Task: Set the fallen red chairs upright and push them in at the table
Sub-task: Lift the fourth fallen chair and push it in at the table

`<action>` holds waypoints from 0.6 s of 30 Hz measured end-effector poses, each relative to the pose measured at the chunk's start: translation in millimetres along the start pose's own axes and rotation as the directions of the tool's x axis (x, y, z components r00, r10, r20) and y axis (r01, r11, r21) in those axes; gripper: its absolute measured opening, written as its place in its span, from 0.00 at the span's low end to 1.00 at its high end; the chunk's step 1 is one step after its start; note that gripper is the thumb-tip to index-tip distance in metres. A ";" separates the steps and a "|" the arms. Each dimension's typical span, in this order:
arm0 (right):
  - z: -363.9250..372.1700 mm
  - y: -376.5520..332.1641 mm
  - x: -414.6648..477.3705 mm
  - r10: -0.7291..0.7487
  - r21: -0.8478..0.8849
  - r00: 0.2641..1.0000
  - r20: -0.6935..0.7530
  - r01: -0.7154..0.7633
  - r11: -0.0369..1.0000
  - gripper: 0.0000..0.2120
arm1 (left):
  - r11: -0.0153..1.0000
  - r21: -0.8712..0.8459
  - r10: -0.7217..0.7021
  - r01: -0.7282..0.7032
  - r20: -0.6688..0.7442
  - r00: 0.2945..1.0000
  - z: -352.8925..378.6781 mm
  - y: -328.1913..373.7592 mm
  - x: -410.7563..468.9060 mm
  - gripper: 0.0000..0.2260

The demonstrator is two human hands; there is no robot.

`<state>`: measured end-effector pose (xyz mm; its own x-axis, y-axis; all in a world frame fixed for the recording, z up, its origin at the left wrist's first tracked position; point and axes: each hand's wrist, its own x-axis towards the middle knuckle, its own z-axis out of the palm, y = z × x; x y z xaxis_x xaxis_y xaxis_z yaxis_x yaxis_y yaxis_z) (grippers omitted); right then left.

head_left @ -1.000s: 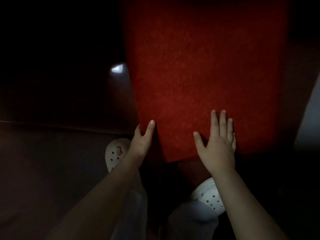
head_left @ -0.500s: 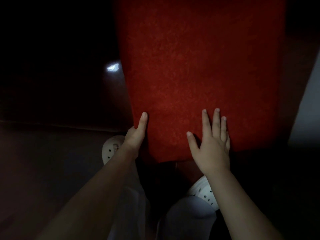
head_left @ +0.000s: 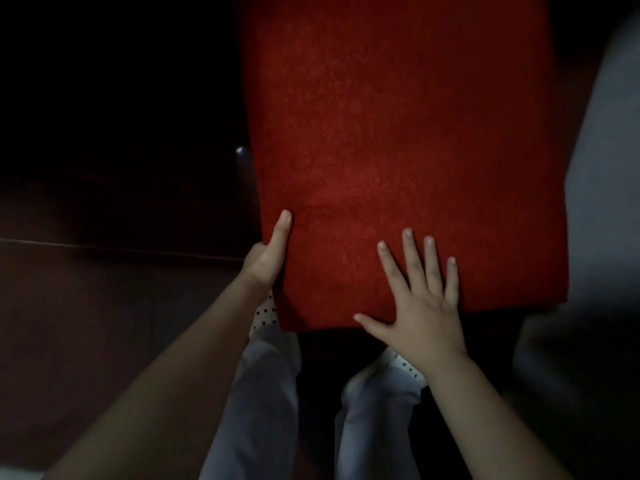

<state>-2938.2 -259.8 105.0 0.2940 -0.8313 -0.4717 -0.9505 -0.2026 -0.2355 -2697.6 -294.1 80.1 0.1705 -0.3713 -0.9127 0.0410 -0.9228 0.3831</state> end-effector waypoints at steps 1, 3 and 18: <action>-10.6 -1.0 -4.8 -0.024 -0.038 1.000 -0.003 0.024 0.999 0.55 | 1.000 0.008 -0.004 0.004 0.005 1.000 -3.2 7.8 -10.1 0.52; -32.5 -0.1 -13.1 -0.076 -0.102 0.997 -0.021 0.073 0.992 0.59 | 1.000 0.016 -0.002 0.001 0.017 1.000 -9.9 24.0 -28.2 0.53; -209.6 3.7 -34.8 -0.287 -0.405 0.917 -0.277 0.159 0.900 0.50 | 0.986 0.164 0.023 -0.035 0.074 0.997 -54.0 161.2 -160.6 0.48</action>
<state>-2973.0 -340.2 298.6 0.5144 -0.8477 -0.1297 -0.8497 -0.5243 0.0566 -2665.2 -377.7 296.1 0.0984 -0.3992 -0.9116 -0.1270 -0.9135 0.3864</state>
